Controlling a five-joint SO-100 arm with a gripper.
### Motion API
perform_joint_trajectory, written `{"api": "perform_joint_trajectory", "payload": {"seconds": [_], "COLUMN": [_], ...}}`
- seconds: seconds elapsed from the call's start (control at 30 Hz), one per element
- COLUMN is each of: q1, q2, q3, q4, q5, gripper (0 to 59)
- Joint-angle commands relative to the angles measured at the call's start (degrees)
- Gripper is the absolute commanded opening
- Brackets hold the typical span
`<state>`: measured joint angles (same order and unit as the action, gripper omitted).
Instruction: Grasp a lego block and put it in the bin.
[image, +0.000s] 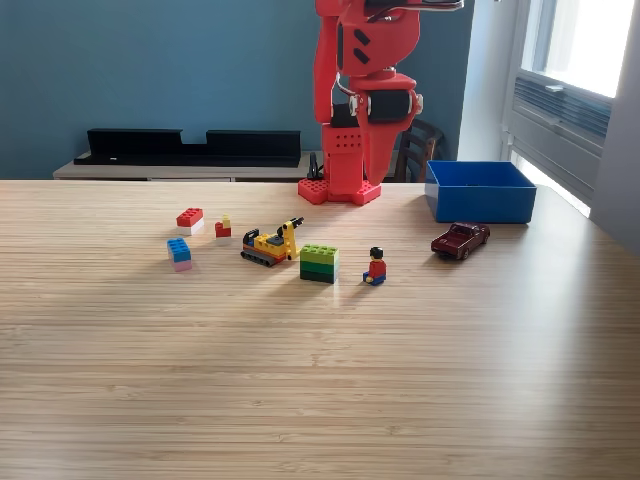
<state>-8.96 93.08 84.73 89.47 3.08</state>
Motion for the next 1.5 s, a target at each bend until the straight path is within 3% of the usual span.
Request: {"api": "perform_joint_trajectory", "payload": {"seconds": [0.03, 0.5, 0.9, 1.13, 1.5], "q1": [1.67, 25.31, 47.29, 49.48, 48.96], "q2": [4.92, 4.57, 4.22, 4.13, 3.87], "q3": [0.26, 0.62, -0.18, 5.19, 8.7], "q4": [-1.58, -7.91, -15.03, -20.21, -24.79], "q5": [0.35, 2.37, 12.66, 16.61, 18.9], "gripper": [0.1, 0.1, 0.3, 14.7, 19.5]}}
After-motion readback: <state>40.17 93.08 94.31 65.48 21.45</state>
